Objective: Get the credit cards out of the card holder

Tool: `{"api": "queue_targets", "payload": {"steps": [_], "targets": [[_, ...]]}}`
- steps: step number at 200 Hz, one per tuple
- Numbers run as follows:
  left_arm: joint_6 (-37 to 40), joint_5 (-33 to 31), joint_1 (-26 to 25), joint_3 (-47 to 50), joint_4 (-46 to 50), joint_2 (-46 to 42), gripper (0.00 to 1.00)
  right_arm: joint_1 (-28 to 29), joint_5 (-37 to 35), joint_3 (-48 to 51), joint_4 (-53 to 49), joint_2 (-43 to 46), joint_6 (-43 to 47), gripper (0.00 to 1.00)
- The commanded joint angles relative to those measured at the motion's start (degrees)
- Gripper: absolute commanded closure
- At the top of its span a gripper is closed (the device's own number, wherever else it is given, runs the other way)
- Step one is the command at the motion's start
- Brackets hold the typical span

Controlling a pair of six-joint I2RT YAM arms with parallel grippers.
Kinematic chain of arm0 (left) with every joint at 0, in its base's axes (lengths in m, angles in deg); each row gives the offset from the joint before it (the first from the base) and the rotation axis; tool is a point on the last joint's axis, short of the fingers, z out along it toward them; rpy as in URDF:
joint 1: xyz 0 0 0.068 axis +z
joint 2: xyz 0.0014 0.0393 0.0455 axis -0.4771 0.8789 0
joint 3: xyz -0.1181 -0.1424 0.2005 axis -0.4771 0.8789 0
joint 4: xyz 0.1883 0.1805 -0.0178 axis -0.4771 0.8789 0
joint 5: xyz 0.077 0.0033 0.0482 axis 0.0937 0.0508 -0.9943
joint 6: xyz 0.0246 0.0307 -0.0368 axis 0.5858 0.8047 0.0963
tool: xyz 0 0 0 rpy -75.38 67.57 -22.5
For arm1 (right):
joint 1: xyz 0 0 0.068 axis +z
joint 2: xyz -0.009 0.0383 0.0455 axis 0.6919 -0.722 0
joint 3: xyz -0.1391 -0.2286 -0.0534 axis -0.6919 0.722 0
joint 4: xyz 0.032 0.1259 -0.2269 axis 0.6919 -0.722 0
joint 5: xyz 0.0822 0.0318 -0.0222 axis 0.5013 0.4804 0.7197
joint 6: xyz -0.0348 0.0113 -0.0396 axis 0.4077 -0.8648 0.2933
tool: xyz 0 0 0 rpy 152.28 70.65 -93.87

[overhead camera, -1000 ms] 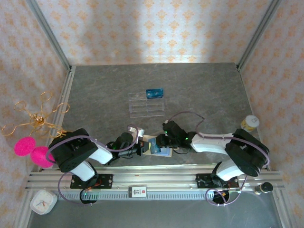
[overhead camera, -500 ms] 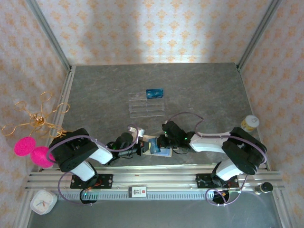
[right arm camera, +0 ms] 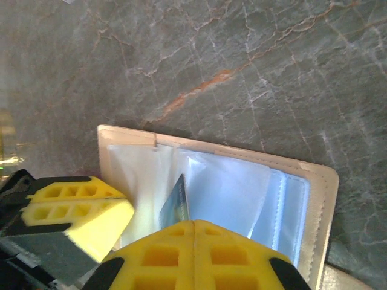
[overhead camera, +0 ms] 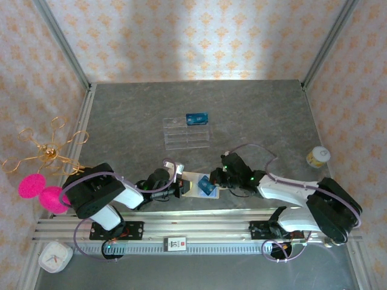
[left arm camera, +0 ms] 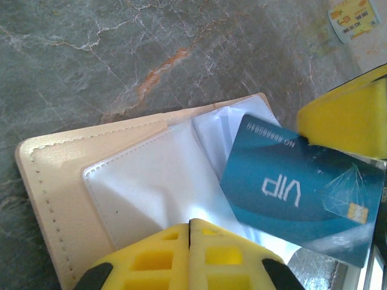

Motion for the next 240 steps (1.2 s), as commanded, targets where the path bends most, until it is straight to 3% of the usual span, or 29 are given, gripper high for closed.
{"api": "queue_targets", "payload": {"steps": [1,16,41,96,170,240], "targets": [[0.8,2.5,-1.1,0.6,12.6,-1.9,1.0,-0.3,-0.2,0.5,-1.1,2.6,0.8,1.0],[1.8,0.8,-1.1,-0.5,17.3,-7.5,1.0,-0.3,-1.2,-0.2,-2.0,4.6,1.9,1.0],[2.6,-0.7,-1.0,-2.2,23.5,-15.1,0.91,-0.3,-1.0,-0.3,-0.7,3.3,2.3,1.0],[0.7,-0.3,-0.8,-1.9,24.9,-18.9,0.83,-0.2,-2.2,0.1,-0.4,1.9,2.7,1.0],[0.8,4.1,-1.5,-4.6,22.5,-14.2,0.79,1.5,-6.0,2.2,2.5,1.1,-0.4,1.0],[1.7,5.8,-3.6,-9.4,23.2,-6.4,0.88,3.3,-6.9,3.9,4.3,0.5,-1.2,1.0]]}}
